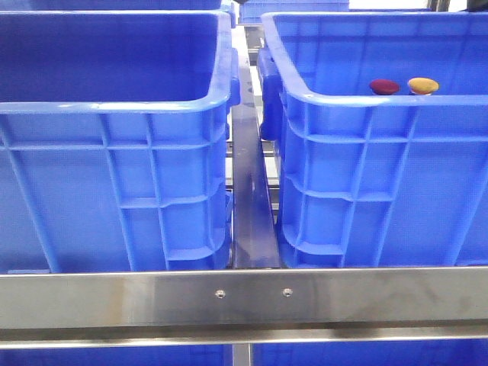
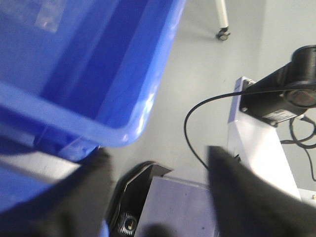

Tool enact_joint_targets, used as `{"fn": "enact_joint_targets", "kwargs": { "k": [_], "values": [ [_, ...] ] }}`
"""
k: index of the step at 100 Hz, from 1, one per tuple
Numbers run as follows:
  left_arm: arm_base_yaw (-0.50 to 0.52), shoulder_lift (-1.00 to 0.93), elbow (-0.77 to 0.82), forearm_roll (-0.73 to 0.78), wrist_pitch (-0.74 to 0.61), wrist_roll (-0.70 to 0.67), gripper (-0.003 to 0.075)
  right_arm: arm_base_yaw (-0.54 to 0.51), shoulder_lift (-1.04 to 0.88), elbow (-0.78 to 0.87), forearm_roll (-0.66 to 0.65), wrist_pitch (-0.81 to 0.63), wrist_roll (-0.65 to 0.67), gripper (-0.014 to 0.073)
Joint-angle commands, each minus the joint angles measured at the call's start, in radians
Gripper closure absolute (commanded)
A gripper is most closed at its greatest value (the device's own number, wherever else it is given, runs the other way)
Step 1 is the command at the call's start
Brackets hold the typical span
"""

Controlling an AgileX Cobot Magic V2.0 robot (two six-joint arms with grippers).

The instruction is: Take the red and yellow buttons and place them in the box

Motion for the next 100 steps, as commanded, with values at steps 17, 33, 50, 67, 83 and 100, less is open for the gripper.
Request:
{"fn": "enact_joint_targets", "kwargs": {
  "k": [17, 33, 50, 67, 83, 100],
  "values": [
    [-0.008, -0.041, -0.031, 0.042, 0.037, -0.142, 0.0740, -0.003, -0.195, 0.061, 0.017, 0.038, -0.011, 0.0654],
    [-0.008, -0.082, 0.008, 0.143, -0.033, -0.241, 0.0740, -0.003, -0.286, 0.103, 0.016, 0.034, -0.011, 0.0654],
    [-0.008, -0.194, 0.099, 0.276, -0.149, -0.368, 0.0740, -0.002, -0.370, 0.152, 0.016, -0.012, -0.011, 0.0654],
    [-0.008, -0.357, 0.247, 0.392, -0.295, -0.442, 0.0740, 0.010, -0.453, 0.196, 0.016, -0.080, -0.011, 0.0654],
    [-0.008, -0.523, 0.410, 0.397, -0.443, -0.442, 0.0740, 0.062, -0.548, 0.233, 0.016, -0.181, -0.011, 0.0654],
    [-0.008, -0.707, 0.590, 0.412, -0.587, -0.443, 0.0740, 0.090, -0.667, 0.275, 0.016, -0.208, -0.011, 0.0654]
  ]
}}
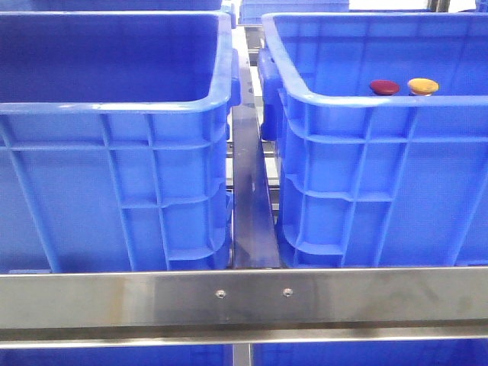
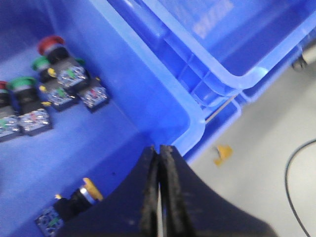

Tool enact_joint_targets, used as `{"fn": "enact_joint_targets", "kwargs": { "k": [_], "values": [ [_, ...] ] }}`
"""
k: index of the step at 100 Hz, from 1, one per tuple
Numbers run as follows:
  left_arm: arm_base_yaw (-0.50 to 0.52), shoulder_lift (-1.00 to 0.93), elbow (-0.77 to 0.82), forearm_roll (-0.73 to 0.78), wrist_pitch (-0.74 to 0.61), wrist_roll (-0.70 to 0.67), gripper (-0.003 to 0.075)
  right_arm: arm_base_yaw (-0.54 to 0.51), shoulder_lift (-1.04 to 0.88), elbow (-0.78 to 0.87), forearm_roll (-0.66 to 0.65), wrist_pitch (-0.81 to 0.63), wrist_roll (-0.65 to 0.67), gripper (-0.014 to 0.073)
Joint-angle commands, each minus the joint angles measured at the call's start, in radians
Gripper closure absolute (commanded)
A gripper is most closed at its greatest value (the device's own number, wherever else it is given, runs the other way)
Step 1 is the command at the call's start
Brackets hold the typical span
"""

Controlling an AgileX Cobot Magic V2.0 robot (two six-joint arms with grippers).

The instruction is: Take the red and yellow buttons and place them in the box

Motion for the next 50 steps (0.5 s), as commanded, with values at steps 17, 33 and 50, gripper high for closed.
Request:
{"fn": "enact_joint_targets", "kwargs": {
  "k": [17, 33, 50],
  "values": [
    [-0.008, -0.276, 0.229, -0.010, -0.251, -0.011, 0.0740, 0.006, -0.194, 0.066, 0.024, 0.048, -0.010, 0.0654],
    [-0.008, -0.429, 0.353, -0.010, -0.302, -0.011, 0.0740, 0.006, -0.317, 0.146, 0.024, 0.081, -0.010, 0.0654],
    [-0.008, -0.556, 0.451, -0.010, -0.319, -0.011, 0.0740, 0.006, -0.430, 0.215, 0.024, 0.080, -0.010, 0.0654]
  ]
}}
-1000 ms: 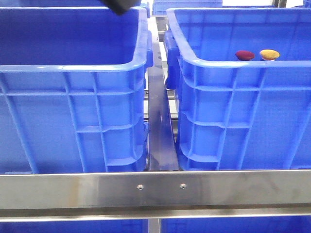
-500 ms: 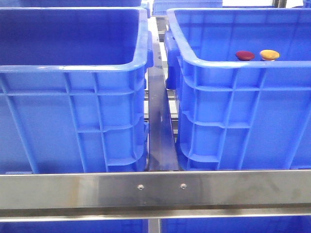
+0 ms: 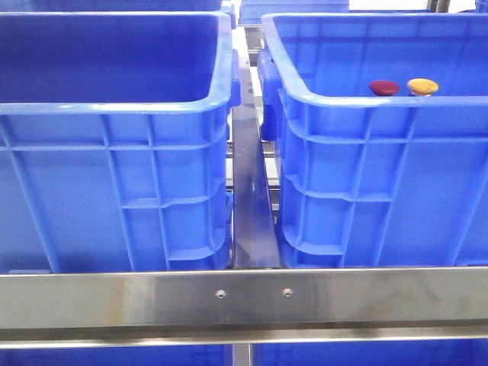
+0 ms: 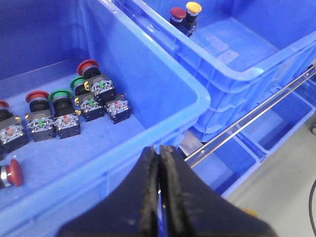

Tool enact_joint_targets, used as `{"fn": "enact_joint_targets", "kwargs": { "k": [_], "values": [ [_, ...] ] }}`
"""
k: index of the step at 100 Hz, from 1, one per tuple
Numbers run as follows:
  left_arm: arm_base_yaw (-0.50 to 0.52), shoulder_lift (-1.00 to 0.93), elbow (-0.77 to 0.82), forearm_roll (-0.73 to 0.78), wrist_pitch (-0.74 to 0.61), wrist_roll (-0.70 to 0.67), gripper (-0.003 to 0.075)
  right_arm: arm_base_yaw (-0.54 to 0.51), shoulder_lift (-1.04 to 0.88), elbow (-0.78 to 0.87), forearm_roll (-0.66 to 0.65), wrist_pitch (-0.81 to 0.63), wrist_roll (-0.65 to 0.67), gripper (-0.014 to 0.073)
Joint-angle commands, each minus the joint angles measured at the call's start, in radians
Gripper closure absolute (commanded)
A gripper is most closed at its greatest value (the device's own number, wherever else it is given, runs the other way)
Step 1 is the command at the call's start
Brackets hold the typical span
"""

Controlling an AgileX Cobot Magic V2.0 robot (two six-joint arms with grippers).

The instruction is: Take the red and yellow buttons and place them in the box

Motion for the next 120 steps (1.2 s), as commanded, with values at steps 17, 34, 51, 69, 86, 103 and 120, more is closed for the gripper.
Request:
{"fn": "enact_joint_targets", "kwargs": {
  "k": [17, 34, 51, 69, 86, 103, 120],
  "values": [
    [-0.008, -0.129, 0.055, -0.015, -0.082, -0.011, 0.0740, 0.000, -0.078, 0.018, 0.019, 0.029, -0.009, 0.0654],
    [-0.008, -0.138, 0.055, -0.027, -0.045, -0.011, 0.0740, 0.000, -0.078, 0.018, 0.019, 0.034, -0.009, 0.0654],
    [-0.008, -0.138, 0.055, -0.027, -0.045, -0.011, 0.0740, 0.000, -0.078, 0.018, 0.019, 0.034, -0.009, 0.0654],
    [-0.008, -0.138, 0.055, -0.027, -0.045, -0.011, 0.0740, 0.000, -0.078, 0.018, 0.019, 0.034, -0.009, 0.0654],
    [-0.008, -0.138, 0.055, -0.027, -0.045, -0.011, 0.0740, 0.000, -0.078, 0.018, 0.019, 0.034, -0.009, 0.0654],
    [-0.008, -0.138, 0.058, -0.027, -0.044, -0.011, 0.0740, 0.000, -0.078, 0.018, 0.019, 0.034, -0.009, 0.0654],
    [-0.005, -0.140, 0.064, -0.025, -0.048, -0.011, 0.0740, 0.000, -0.078, 0.018, 0.019, 0.034, -0.009, 0.0654]
  ]
}}
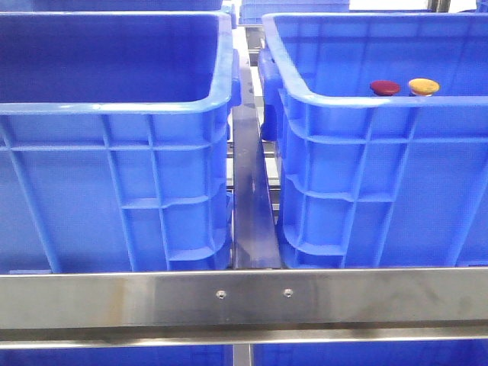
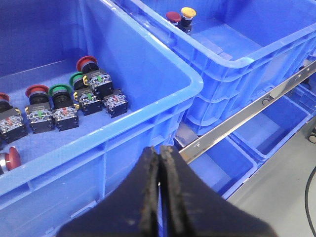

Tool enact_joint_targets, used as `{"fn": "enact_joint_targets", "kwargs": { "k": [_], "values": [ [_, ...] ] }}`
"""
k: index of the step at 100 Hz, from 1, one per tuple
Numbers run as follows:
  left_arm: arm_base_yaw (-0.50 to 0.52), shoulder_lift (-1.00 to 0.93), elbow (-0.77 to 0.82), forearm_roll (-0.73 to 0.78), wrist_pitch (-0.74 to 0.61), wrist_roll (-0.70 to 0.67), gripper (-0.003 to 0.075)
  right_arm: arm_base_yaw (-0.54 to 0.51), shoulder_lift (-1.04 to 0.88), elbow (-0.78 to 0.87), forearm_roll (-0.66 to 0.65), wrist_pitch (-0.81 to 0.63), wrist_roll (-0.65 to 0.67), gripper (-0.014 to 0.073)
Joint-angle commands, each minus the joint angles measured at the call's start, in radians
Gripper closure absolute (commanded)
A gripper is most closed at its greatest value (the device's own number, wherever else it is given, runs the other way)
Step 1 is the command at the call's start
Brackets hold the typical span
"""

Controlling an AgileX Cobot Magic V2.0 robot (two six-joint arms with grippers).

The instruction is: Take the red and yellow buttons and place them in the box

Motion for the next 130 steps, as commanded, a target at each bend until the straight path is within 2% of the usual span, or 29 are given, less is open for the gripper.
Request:
{"fn": "enact_joint_targets", "kwargs": {
  "k": [1, 17, 71, 90, 109, 116, 130],
  "values": [
    [-0.003, 0.006, -0.016, -0.017, -0.070, -0.008, 0.0740, 0.000, 0.003, -0.026, 0.019, 0.019, -0.009, 0.0654],
    [0.047, -0.008, 0.021, 0.026, -0.113, -0.008, 0.0740, 0.000, 0.003, -0.026, 0.019, 0.020, -0.009, 0.0654],
    [0.370, -0.216, 0.269, 0.143, -0.540, -0.024, 0.0740, 0.000, 0.003, -0.026, 0.019, 0.020, -0.009, 0.0654],
    [0.456, -0.289, 0.375, 0.298, -0.554, -0.192, 0.0740, 0.000, 0.003, -0.026, 0.019, 0.020, -0.009, 0.0654],
    [0.505, -0.369, 0.489, 0.298, -0.563, -0.194, 0.0740, 0.000, 0.003, -0.026, 0.019, 0.020, -0.009, 0.0654],
    [0.515, -0.367, 0.528, 0.296, -0.608, -0.194, 0.0740, 0.000, 0.003, -0.026, 0.019, 0.020, -0.009, 0.0654],
    [0.549, -0.367, 0.528, 0.296, -0.590, -0.194, 0.0740, 0.000, 0.005, -0.026, 0.019, 0.020, -0.009, 0.0654]
  ]
}}
